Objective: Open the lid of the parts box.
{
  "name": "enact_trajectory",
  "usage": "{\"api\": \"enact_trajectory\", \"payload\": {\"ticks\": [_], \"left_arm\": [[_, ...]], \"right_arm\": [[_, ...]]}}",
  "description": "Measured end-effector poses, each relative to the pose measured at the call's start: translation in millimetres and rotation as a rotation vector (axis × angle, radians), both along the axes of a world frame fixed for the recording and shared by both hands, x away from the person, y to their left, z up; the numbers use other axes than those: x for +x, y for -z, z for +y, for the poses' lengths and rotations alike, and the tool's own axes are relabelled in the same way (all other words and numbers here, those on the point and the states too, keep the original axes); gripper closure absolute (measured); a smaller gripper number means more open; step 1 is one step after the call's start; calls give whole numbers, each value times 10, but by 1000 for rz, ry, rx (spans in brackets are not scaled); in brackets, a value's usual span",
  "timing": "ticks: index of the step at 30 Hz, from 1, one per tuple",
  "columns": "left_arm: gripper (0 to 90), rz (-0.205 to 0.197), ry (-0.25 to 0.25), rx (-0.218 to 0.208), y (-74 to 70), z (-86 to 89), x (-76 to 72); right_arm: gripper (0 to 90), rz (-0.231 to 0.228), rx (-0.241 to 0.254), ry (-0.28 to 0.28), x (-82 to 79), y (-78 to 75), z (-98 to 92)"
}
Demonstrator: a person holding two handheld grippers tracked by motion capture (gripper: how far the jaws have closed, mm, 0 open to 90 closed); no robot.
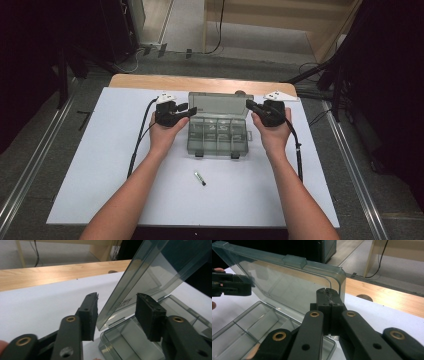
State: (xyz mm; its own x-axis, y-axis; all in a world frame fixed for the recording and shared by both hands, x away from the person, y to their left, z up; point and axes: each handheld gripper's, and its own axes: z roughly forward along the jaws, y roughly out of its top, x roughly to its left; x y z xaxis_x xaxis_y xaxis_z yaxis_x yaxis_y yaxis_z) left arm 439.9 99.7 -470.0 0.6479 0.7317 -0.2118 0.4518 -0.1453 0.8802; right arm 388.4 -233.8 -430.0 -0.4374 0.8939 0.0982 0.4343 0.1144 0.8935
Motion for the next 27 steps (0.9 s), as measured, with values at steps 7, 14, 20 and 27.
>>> {"api": "enact_trajectory", "payload": {"ticks": [7, 14, 20, 27], "left_arm": [[703, -22, -23, 20, -29, -19, -15], [753, -6, -37, -2, -33, 9, 1], [768, 4, -41, -15, -20, 10, 15], [771, 17, -48, -38, -5, 18, 34]], "right_arm": [[900, -7, -17, 8, -2, -7, 11], [900, -26, -13, -30, -88, -19, -18], [756, -71, 18, -52, -196, 6, -101], [0, -89, 23, 48, -160, 74, -105]]}}
